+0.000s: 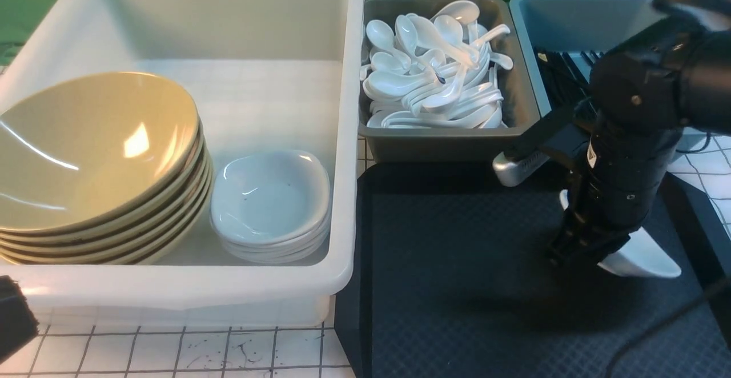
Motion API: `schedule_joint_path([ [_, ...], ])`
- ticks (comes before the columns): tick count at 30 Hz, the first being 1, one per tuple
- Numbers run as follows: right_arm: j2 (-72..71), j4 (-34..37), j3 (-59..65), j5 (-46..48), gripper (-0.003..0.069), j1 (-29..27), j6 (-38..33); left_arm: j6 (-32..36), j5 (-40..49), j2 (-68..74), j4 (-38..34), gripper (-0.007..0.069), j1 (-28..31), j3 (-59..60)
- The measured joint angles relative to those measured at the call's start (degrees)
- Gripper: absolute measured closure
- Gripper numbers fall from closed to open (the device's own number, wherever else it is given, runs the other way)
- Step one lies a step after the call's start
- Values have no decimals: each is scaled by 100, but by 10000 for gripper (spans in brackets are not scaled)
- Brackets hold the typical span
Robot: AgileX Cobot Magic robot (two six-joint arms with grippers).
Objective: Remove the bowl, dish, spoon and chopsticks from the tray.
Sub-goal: Use the right arm to grab the plate, then use the right arm to put the plate into the large storage box on the left
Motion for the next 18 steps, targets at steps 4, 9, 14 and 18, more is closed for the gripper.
schedule_joint_path([
  [4, -721, 14, -21, 219, 606, 542, 287, -257, 200, 0, 274, 625, 0, 0],
  [9, -1016, 14, -497, 637, 606, 1227, 331, -353, 285, 0, 473, 625, 0, 0],
  [14, -748, 14, -1856, 477, 606, 2136, -415, -966, 290, 0, 1200, 625, 0, 0],
  [18, -156, 14, -3121, 335, 606, 2681, -1447, -1858, 322, 0, 2240, 625, 0, 0],
])
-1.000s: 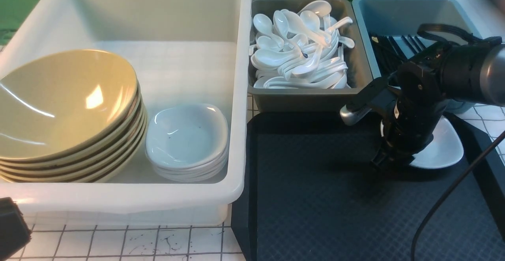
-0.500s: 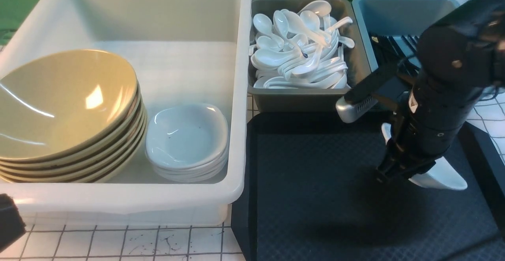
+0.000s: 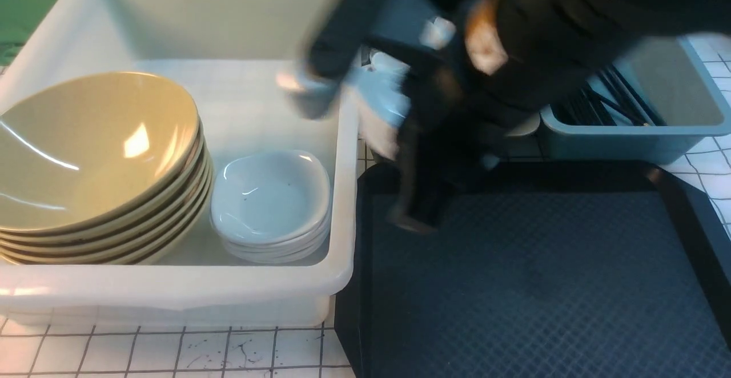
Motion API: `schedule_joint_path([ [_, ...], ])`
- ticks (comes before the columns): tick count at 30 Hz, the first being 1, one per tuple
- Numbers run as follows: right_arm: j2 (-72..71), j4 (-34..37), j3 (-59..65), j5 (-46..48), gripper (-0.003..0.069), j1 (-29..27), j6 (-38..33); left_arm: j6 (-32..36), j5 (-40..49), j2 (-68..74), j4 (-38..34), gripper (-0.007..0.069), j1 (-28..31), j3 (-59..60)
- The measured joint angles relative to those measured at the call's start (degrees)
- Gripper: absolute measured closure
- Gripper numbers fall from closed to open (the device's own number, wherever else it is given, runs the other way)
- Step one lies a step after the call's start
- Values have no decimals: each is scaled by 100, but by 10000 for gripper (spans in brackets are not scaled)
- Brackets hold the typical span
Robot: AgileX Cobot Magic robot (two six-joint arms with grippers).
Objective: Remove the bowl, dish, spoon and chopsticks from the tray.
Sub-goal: Use the right arm to put the plate into the large storage box on the left
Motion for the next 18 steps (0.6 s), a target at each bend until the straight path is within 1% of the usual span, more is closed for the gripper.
schedule_joint_path([
  [2, 453, 11, -619, -33, 606, 186, -632, -508, 61, 0, 476, 625, 0, 0],
  [4, 854, 18, -1028, -75, 606, 258, -1103, -856, 119, 0, 734, 625, 0, 0],
  [5, 1162, 18, -1286, -106, 606, 272, -1402, -984, 141, 0, 804, 625, 0, 0],
  [8, 1789, -7, -1715, -146, 606, 272, -1943, -1161, 166, 0, 861, 625, 0, 0],
  [12, 2479, -76, -1991, -133, 606, 224, -2131, -1168, 233, 0, 865, 625, 0, 0],
  [18, 2827, -139, -2046, -145, 606, -10, -2315, -1173, 321, 0, 791, 625, 0, 0],
])
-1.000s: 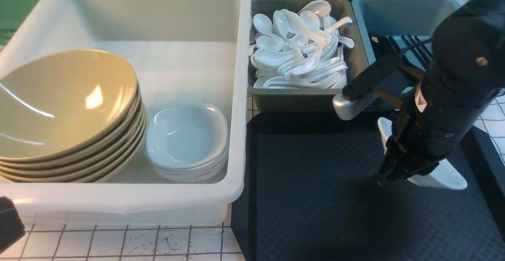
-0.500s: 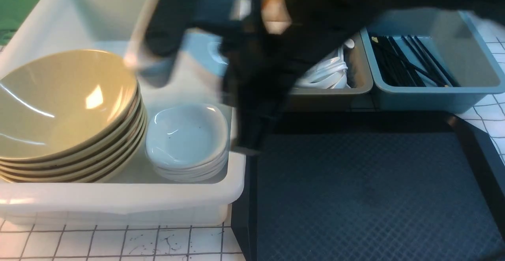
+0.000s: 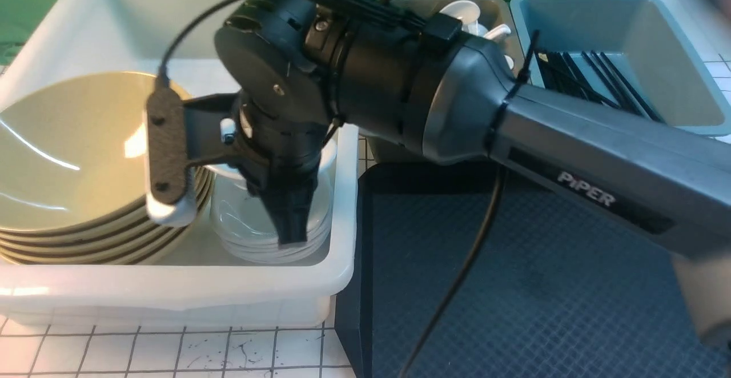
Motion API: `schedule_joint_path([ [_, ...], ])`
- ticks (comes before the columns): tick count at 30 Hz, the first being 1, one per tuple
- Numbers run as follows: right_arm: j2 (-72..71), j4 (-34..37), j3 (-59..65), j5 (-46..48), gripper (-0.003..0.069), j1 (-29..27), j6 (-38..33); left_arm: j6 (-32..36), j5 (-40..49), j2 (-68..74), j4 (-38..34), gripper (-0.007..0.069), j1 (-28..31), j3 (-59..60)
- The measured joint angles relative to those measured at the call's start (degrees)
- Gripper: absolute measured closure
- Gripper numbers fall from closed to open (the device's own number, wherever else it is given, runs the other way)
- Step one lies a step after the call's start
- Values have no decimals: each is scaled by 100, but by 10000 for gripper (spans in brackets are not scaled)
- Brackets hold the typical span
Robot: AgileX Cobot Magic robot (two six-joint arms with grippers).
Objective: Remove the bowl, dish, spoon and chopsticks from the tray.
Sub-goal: Use the right arm to put the plate into the large storage box on the left
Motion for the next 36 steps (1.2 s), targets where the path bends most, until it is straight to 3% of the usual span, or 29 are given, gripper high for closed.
schedule_joint_path([
  [9, 183, 91, -38, -128, 606, -139, -137, 0, 10, 0, -19, 625, 0, 0],
  [18, 497, 79, -38, -149, 606, -150, -776, 0, 5, 0, -19, 625, 0, 0],
  [26, 567, 43, -38, -229, 593, -155, -617, 6, 4, 0, -69, 625, 0, 0],
  [29, 599, 25, -38, -229, 548, -160, -423, 19, -26, 0, -194, 625, 0, 0],
  [32, 616, -2, -38, -216, 453, -160, -296, 89, -54, 0, -297, 625, 0, 0],
  [35, 616, -39, -47, -64, 329, -160, -181, 203, -74, 0, -394, 625, 0, 0],
  [36, 616, -38, -119, 67, 252, -160, -102, 231, -123, 0, -467, 625, 0, 0],
])
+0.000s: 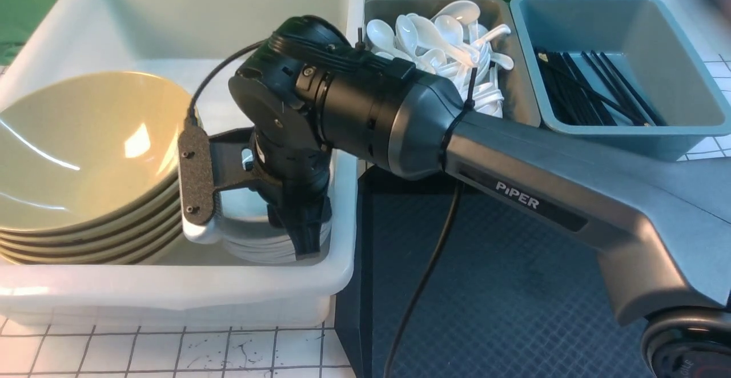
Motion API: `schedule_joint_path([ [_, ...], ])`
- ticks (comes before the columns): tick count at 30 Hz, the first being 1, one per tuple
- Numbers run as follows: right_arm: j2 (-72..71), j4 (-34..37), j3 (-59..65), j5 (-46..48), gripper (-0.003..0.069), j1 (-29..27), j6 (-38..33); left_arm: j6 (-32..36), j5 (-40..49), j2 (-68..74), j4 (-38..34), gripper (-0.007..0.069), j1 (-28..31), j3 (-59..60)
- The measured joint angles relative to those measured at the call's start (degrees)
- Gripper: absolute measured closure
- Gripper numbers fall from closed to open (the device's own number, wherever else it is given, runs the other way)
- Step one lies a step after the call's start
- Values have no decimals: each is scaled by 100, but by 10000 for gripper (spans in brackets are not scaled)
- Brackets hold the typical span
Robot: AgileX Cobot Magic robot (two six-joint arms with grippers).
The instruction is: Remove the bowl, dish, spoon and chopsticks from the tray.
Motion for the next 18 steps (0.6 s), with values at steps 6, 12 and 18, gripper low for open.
schedule_joint_path([
  [6, -193, -44, -518, 640, 85, 79, 252, 65, -191, 0, -117, 625, 0, 0],
  [12, -1151, -101, -609, 645, 139, 127, 1620, 95, -506, 0, -262, 625, 0, 0],
  [18, -2634, -135, 483, 645, 372, -61, 3247, 190, -888, -29, -573, 625, 0, 240],
])
